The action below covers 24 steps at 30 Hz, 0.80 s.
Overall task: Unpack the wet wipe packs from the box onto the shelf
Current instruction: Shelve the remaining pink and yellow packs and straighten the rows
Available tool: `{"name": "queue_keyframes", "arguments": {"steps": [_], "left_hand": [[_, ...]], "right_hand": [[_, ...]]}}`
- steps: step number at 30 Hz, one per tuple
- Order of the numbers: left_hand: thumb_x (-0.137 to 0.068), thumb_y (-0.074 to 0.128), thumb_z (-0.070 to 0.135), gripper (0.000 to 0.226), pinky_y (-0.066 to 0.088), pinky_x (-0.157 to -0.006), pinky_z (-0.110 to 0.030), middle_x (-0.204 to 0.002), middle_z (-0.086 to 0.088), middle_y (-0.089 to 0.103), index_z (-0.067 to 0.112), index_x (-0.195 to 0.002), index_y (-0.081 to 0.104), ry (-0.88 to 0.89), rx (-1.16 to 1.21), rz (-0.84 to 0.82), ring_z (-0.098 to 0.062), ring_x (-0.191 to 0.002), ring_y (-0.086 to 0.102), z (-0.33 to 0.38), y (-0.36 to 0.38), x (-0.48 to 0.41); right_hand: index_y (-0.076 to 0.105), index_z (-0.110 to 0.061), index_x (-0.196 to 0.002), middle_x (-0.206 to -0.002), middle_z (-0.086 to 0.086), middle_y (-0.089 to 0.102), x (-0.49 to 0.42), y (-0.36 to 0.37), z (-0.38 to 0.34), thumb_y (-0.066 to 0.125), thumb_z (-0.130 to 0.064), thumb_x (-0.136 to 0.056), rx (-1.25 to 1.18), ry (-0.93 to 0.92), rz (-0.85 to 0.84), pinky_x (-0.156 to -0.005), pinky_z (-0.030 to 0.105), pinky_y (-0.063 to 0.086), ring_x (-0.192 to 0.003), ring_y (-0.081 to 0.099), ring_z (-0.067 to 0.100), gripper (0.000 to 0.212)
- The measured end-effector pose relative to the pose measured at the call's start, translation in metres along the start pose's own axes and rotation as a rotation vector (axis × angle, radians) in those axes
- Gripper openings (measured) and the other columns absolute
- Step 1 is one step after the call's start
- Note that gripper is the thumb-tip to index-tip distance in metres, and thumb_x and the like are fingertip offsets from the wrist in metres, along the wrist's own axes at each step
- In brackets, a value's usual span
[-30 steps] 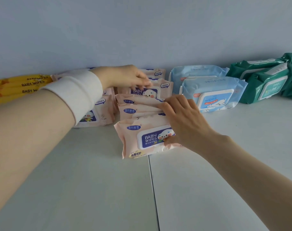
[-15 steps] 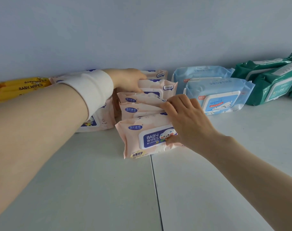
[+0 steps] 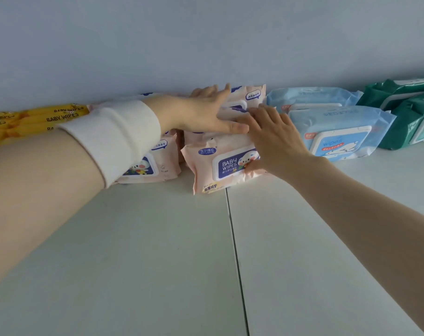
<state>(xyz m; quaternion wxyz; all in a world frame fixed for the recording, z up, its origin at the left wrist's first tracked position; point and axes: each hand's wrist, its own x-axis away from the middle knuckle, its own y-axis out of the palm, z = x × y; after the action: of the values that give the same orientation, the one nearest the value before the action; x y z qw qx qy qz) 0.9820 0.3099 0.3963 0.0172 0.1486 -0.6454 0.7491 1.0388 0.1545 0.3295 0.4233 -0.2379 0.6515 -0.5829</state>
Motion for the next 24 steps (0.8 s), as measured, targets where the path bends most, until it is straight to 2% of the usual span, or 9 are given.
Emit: {"name": "queue_keyframes", "arguments": {"steps": [2, 4, 7, 9, 11, 16, 18, 21, 24], "left_hand": [[-0.061, 0.049, 0.078, 0.119, 0.003, -0.117, -0.051, -0.158, -0.005, -0.02, 0.026, -0.148, -0.014, 0.012, -0.124, -0.008, -0.027, -0.146, -0.013, 0.006, 0.015, 0.021], [-0.068, 0.059, 0.069, 0.119, 0.0, -0.116, -0.053, -0.156, -0.011, -0.021, 0.023, -0.148, -0.015, 0.034, -0.25, 0.05, -0.03, -0.146, -0.014, 0.008, 0.036, 0.034], [-0.076, 0.061, 0.058, 0.112, 0.001, -0.117, -0.047, -0.158, -0.017, -0.012, 0.016, -0.149, -0.013, 0.011, -0.295, 0.188, -0.032, -0.147, -0.006, 0.006, 0.051, 0.038], [-0.077, 0.061, 0.055, 0.111, 0.003, -0.118, -0.045, -0.158, -0.018, -0.009, 0.014, -0.149, -0.013, -0.013, -0.295, 0.212, -0.032, -0.147, -0.005, 0.006, 0.054, 0.035], [-0.078, 0.062, 0.053, 0.11, 0.005, -0.118, -0.046, -0.158, -0.017, -0.005, 0.013, -0.149, -0.011, -0.008, -0.319, 0.234, -0.032, -0.147, -0.002, 0.004, 0.057, 0.033], [-0.077, 0.065, 0.049, 0.109, 0.011, -0.117, -0.045, -0.158, -0.015, 0.005, 0.013, -0.15, -0.007, 0.055, -0.362, 0.252, -0.03, -0.146, 0.008, -0.012, 0.049, 0.02], [-0.077, 0.066, 0.05, 0.11, 0.008, -0.117, -0.047, -0.158, -0.015, 0.001, 0.014, -0.15, -0.008, 0.056, -0.344, 0.204, -0.03, -0.147, 0.005, -0.014, 0.044, 0.017], [-0.075, 0.065, 0.055, 0.114, 0.001, -0.117, -0.049, -0.158, -0.015, -0.008, 0.015, -0.149, -0.012, 0.055, -0.306, 0.15, -0.03, -0.147, -0.005, -0.013, 0.043, 0.021], [-0.075, 0.058, 0.062, 0.116, -0.003, -0.118, -0.051, -0.157, -0.015, -0.018, 0.012, -0.148, -0.017, 0.013, -0.235, 0.114, -0.028, -0.146, -0.017, -0.012, 0.041, 0.025]], "right_hand": [[0.024, -0.015, -0.147, -0.154, 0.012, 0.022, 0.01, 0.002, -0.001, 0.084, -0.037, -0.06, -0.097, 0.024, 0.057, -0.113, 0.036, 0.017, -0.145, 0.014, 0.031, 0.108], [0.019, -0.008, -0.148, -0.156, 0.017, 0.016, 0.025, 0.011, -0.005, 0.084, -0.038, -0.058, -0.202, 0.095, 0.148, -0.116, 0.037, 0.014, -0.146, 0.01, 0.034, 0.115], [0.028, 0.003, -0.143, -0.145, 0.03, 0.03, 0.046, 0.031, -0.01, 0.085, -0.035, -0.056, -0.259, 0.248, 0.369, -0.112, 0.041, 0.02, -0.135, 0.019, 0.037, 0.111], [0.035, 0.002, -0.138, -0.132, 0.031, 0.042, 0.053, 0.04, -0.014, 0.085, -0.032, -0.058, -0.276, 0.353, 0.475, -0.106, 0.036, 0.019, -0.119, 0.028, 0.036, 0.1], [0.037, -0.001, -0.14, -0.128, 0.027, 0.045, 0.051, 0.044, -0.02, 0.083, -0.027, -0.062, -0.39, 0.439, 0.464, -0.102, 0.031, 0.02, -0.115, 0.035, 0.036, 0.094], [0.02, -0.012, -0.147, -0.135, 0.012, 0.042, 0.035, 0.048, -0.035, 0.075, -0.014, -0.075, -0.691, 0.499, 0.32, -0.1, 0.025, 0.028, -0.126, 0.039, 0.028, 0.091], [0.016, -0.017, -0.148, -0.143, 0.008, 0.038, 0.033, 0.047, -0.035, 0.073, -0.015, -0.077, -0.74, 0.521, 0.313, -0.098, 0.024, 0.028, -0.13, 0.036, 0.026, 0.09], [0.011, -0.021, -0.149, -0.149, 0.002, 0.035, 0.042, 0.048, -0.034, 0.075, -0.019, -0.075, -0.883, 0.558, 0.31, -0.1, 0.029, 0.035, -0.132, 0.038, 0.021, 0.097], [0.024, -0.012, -0.143, -0.136, 0.006, 0.047, 0.051, 0.051, -0.033, 0.076, -0.026, -0.075, -0.885, 0.679, 0.317, -0.098, 0.028, 0.038, -0.123, 0.046, 0.022, 0.087]]}}
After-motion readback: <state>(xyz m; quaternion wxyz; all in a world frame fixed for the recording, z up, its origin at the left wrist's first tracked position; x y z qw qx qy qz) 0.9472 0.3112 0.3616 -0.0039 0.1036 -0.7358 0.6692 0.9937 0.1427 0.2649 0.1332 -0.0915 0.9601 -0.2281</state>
